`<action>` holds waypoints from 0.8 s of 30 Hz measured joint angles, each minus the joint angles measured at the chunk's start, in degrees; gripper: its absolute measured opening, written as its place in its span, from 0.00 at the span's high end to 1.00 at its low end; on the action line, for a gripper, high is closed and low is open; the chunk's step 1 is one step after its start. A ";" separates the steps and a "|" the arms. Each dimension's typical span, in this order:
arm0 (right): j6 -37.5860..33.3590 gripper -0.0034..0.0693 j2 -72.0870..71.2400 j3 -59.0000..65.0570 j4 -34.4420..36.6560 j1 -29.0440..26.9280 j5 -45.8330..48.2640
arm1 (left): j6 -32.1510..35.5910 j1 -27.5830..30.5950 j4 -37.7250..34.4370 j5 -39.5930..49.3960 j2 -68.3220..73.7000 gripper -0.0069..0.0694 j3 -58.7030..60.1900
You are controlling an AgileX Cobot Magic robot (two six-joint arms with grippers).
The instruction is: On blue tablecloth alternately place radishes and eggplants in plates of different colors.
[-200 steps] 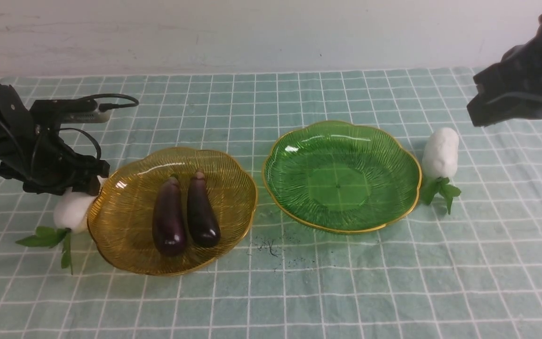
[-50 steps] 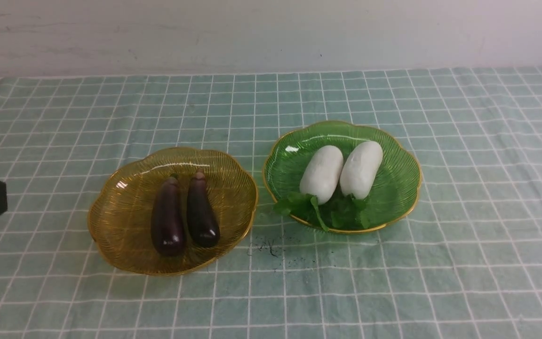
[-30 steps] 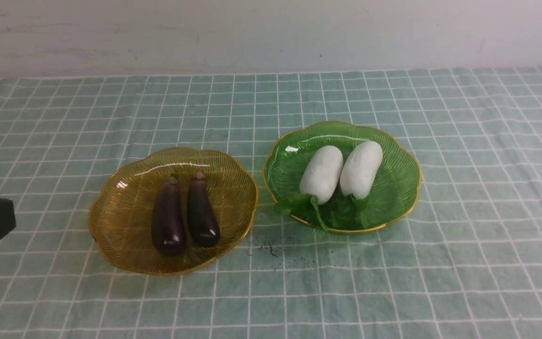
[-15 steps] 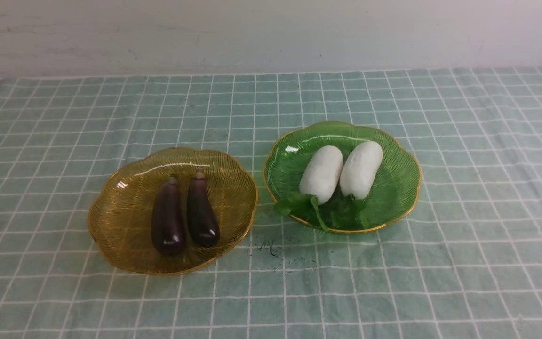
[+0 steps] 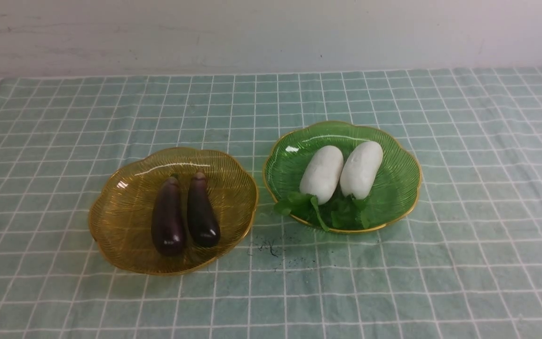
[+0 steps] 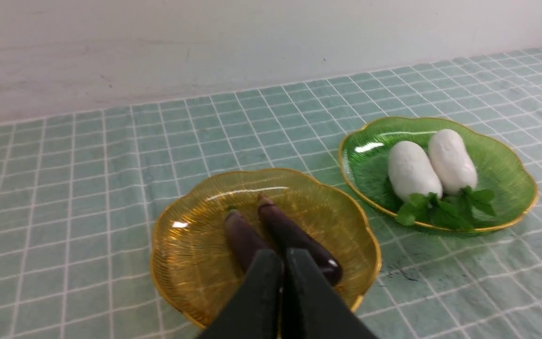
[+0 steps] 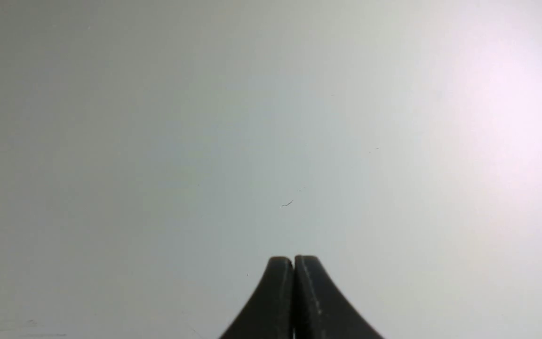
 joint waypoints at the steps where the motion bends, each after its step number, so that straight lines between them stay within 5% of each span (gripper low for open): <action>1: 0.00 0.97 0.00 0.00 0.00 0.00 0.00 | 1.29 2.12 -0.79 -3.28 -2.48 0.92 4.13; 5: 0.00 0.97 0.00 0.00 0.00 0.00 0.00 | 4.14 8.31 -2.37 -10.41 -10.86 0.92 18.14; 12: 0.00 0.97 0.00 0.00 0.00 0.00 0.05 | 4.50 10.34 -2.61 -13.01 -16.68 0.92 30.74; 24: 0.00 0.97 0.00 0.00 0.00 0.00 0.17 | 4.50 10.41 -2.72 -10.38 -16.75 0.92 31.31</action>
